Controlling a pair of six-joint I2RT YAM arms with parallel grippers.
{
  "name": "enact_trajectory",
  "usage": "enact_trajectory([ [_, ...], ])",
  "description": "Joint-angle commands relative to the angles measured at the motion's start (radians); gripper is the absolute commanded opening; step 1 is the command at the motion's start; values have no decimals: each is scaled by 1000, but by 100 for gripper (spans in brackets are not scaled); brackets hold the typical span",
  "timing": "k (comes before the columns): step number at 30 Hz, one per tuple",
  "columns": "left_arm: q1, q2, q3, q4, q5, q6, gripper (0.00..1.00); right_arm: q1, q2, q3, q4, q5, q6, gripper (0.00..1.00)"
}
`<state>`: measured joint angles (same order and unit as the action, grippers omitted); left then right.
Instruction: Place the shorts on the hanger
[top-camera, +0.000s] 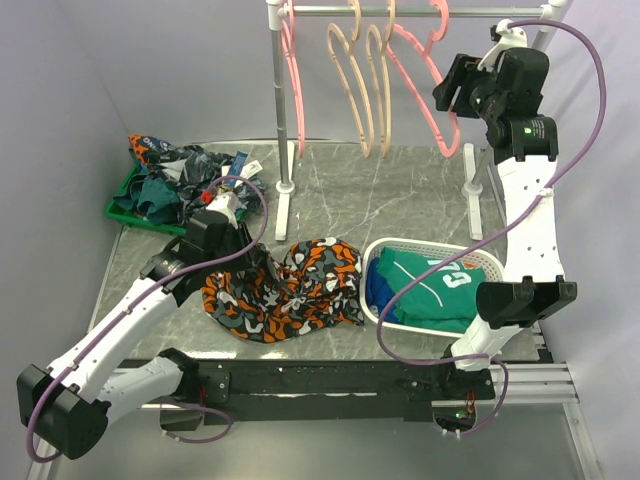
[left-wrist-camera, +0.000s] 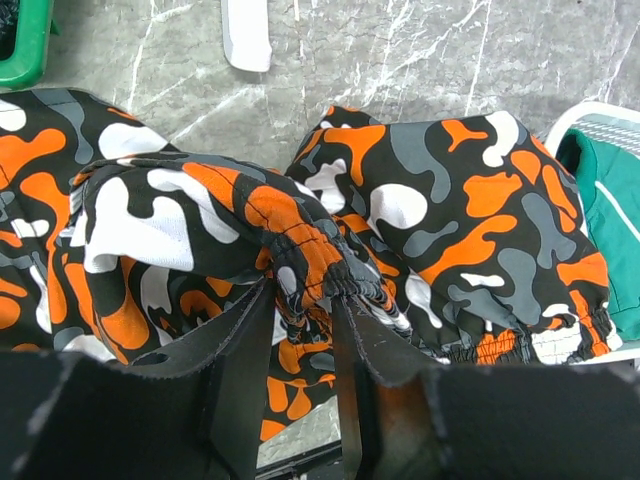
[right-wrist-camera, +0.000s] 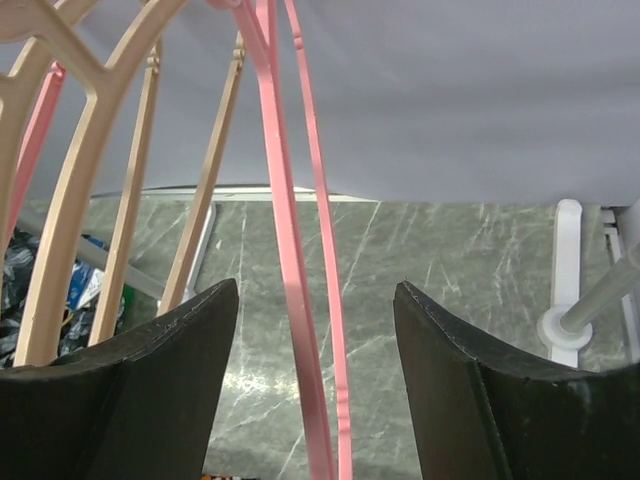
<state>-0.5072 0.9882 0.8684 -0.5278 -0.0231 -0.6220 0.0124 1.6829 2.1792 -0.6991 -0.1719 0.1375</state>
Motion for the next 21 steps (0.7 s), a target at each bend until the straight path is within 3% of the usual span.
enact_trajectory([
  [1,4,-13,44,28,14,21,35,-2,-20,56,1,-46,7,70],
  [8,2,-22,52,17,14,24,35,15,-19,-12,-3,6,-4,64],
  [21,4,-23,60,12,14,30,36,81,37,74,-83,130,-42,50],
])
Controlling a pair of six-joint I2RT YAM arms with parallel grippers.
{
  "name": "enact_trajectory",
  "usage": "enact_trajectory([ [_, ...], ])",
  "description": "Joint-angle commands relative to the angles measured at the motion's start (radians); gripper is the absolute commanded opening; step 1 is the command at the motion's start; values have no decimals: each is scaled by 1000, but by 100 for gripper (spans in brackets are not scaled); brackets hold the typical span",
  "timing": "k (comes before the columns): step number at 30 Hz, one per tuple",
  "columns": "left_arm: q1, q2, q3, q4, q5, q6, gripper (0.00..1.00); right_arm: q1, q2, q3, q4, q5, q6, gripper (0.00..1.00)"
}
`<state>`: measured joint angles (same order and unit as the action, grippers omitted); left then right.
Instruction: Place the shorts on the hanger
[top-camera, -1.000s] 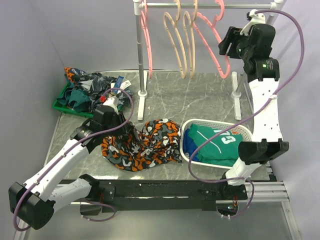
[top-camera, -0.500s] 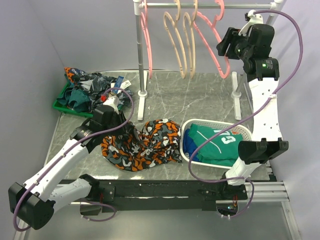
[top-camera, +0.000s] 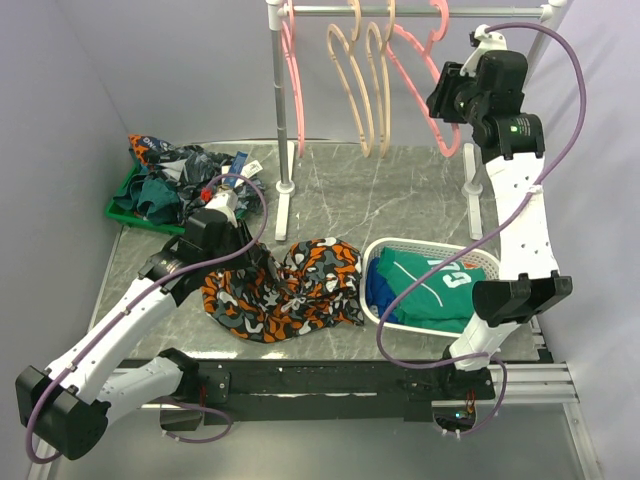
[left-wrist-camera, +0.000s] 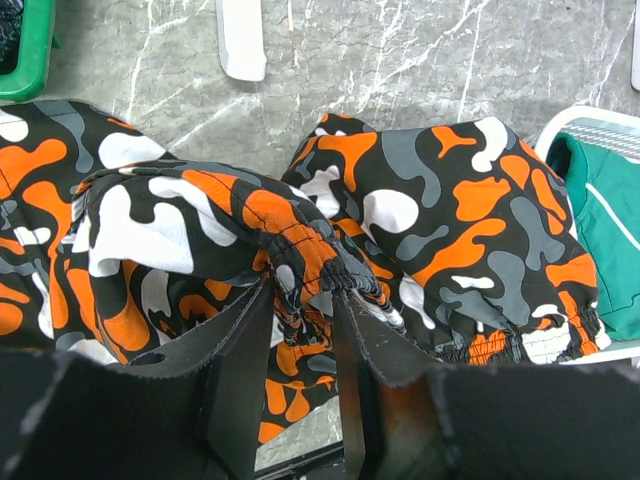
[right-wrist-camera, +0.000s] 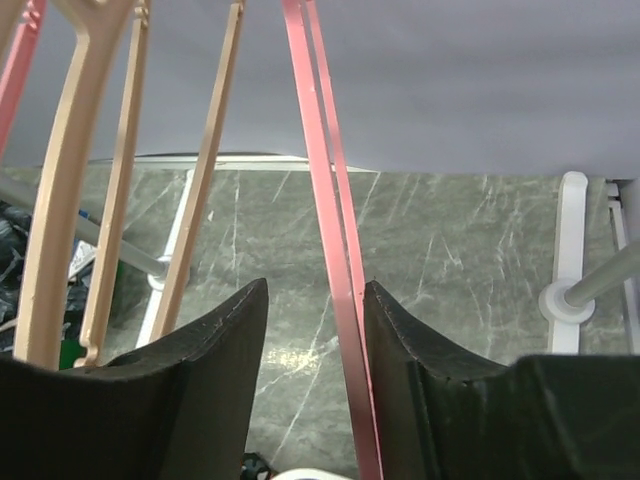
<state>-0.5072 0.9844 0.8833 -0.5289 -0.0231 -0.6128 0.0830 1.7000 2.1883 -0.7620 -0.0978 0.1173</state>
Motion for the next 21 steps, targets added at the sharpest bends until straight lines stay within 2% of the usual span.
enact_trajectory([
  [1,4,-23,45,12,14,24,36,14,29,70,-26,61,-22,47],
  [3,3,-26,46,9,14,25,36,24,32,76,-34,73,-27,45],
  [4,2,-29,46,7,14,25,36,27,35,74,-36,85,-25,38],
  [6,4,-29,48,4,14,27,36,34,33,71,-37,90,-25,32],
  [7,4,-30,48,4,14,27,36,35,35,73,-37,96,-24,19],
  [9,2,-30,48,4,14,28,36,35,35,79,-39,96,-22,7],
  [11,2,-33,46,6,15,28,37,37,43,97,-45,119,-22,1],
  [21,2,-41,42,6,15,25,37,46,-14,117,-2,144,-31,0],
])
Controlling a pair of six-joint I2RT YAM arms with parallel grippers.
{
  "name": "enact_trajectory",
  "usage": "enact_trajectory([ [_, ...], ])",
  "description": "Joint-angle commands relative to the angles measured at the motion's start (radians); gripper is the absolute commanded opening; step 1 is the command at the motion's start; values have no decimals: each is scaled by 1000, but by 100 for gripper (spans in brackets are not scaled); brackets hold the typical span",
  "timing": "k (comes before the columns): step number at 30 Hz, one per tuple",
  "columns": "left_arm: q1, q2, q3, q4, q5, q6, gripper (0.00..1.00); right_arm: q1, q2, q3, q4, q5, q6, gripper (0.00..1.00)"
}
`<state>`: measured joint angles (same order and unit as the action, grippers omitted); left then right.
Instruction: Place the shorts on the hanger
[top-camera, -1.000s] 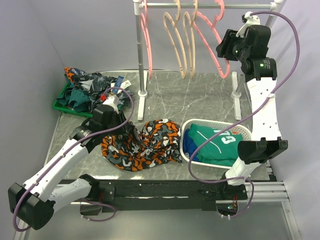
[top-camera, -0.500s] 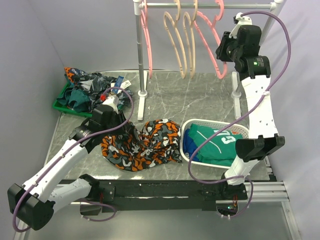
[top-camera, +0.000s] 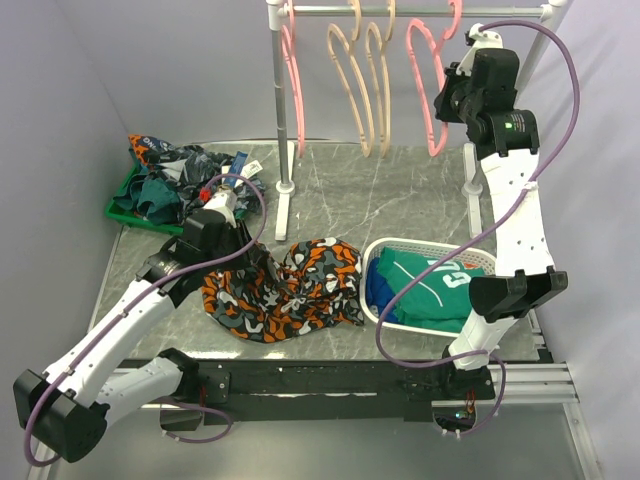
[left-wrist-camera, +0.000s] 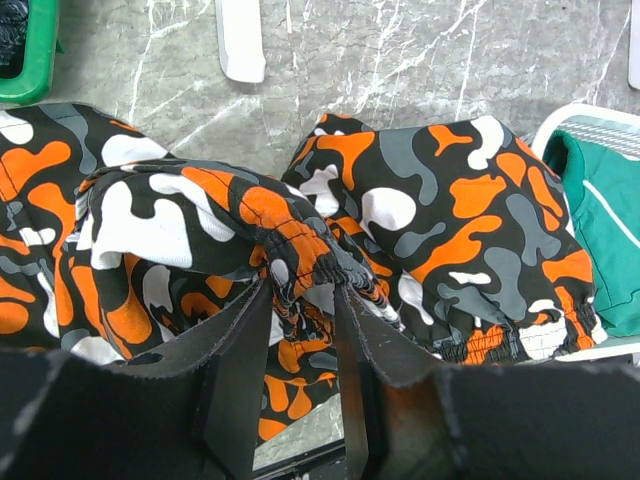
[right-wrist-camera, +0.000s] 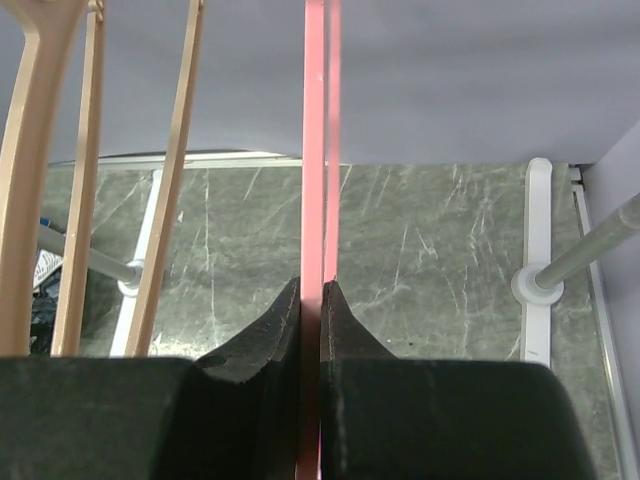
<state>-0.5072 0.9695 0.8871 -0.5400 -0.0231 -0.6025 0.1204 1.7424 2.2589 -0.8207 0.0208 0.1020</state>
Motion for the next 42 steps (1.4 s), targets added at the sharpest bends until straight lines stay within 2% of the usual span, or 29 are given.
enact_trajectory([
  [1,2,-26,36,14,14,15,37,10,-70,44,60,25,-15,0],
  [8,2,-38,29,12,15,13,37,24,-129,-36,144,42,-21,0],
  [10,2,-38,32,8,12,13,37,28,-98,14,131,45,-22,0],
  [11,2,-35,35,8,11,13,37,41,-75,110,64,56,-22,0],
  [13,3,-32,36,6,11,13,37,48,-46,133,20,93,-24,0],
  [15,2,-37,35,15,14,10,37,54,-102,50,49,99,-12,0],
  [16,2,-37,33,15,14,9,37,55,-131,-66,101,99,4,0],
  [19,3,-35,23,17,14,7,36,58,-240,-233,169,93,30,0],
  [24,3,-37,13,18,14,10,36,91,-375,-357,207,122,45,0],
  [30,4,-34,0,28,14,10,34,192,-527,-443,147,220,90,0],
  [33,4,-34,-8,26,14,13,33,268,-665,-560,111,254,145,0],
  [35,4,-37,-11,25,14,18,33,313,-800,-701,89,286,197,0],
  [39,2,-37,-28,28,5,23,32,364,-1026,-935,63,199,304,0],
  [40,4,-29,-37,29,2,27,31,370,-1064,-1003,45,138,329,0],
  [42,4,-20,-42,28,-18,30,31,374,-1152,-1038,0,119,352,0],
])
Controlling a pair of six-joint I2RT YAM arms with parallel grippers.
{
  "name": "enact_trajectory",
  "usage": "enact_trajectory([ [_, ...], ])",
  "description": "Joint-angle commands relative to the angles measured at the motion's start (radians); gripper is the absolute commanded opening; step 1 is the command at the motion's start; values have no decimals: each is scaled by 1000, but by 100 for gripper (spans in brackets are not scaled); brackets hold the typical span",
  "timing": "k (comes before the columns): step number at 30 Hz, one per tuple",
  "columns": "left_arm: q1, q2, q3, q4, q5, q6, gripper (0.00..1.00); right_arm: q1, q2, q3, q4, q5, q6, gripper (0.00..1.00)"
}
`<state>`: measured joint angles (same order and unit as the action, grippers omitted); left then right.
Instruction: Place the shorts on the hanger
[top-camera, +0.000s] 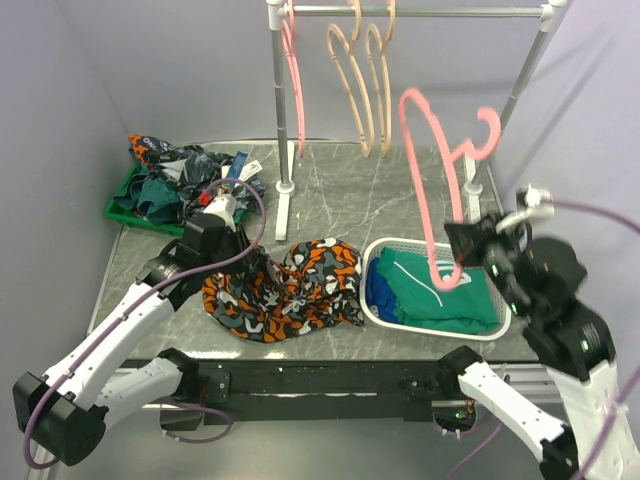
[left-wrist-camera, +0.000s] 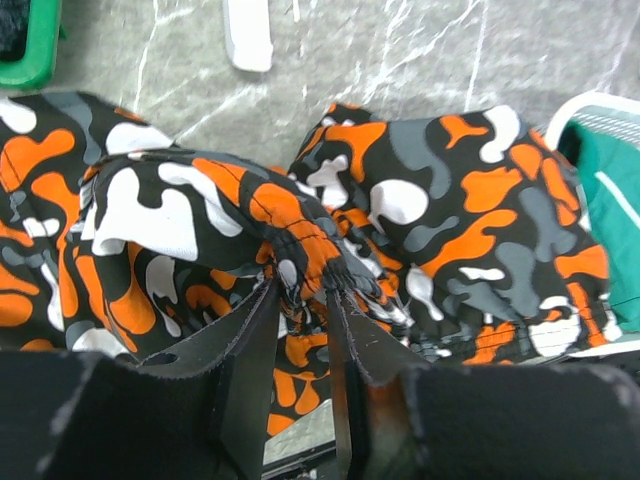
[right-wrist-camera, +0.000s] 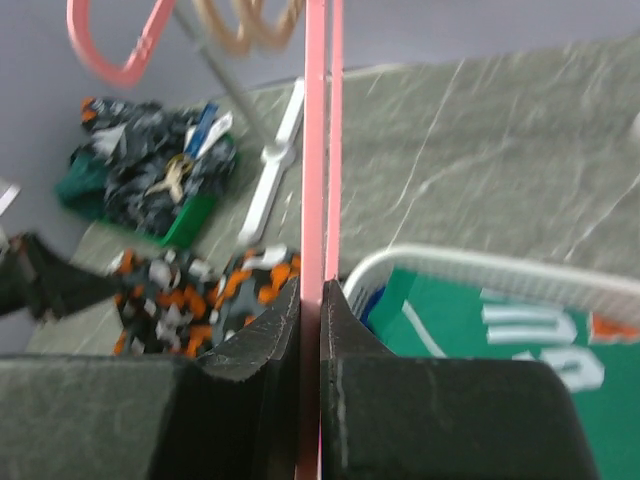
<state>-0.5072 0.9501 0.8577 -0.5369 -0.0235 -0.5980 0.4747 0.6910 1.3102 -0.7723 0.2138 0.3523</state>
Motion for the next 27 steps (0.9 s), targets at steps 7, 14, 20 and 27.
enact_trajectory([
  [7,2,39,-25,60,-39,15,32,19,-171,-160,-160,-322,149,0],
  [14,4,137,44,49,-139,-13,30,19,-145,-181,-199,-637,165,0],
  [20,2,217,127,12,-182,6,18,21,-156,-247,-214,-798,151,0],
  [27,4,280,195,-9,-194,40,2,48,-113,-214,-177,-860,123,0],
])
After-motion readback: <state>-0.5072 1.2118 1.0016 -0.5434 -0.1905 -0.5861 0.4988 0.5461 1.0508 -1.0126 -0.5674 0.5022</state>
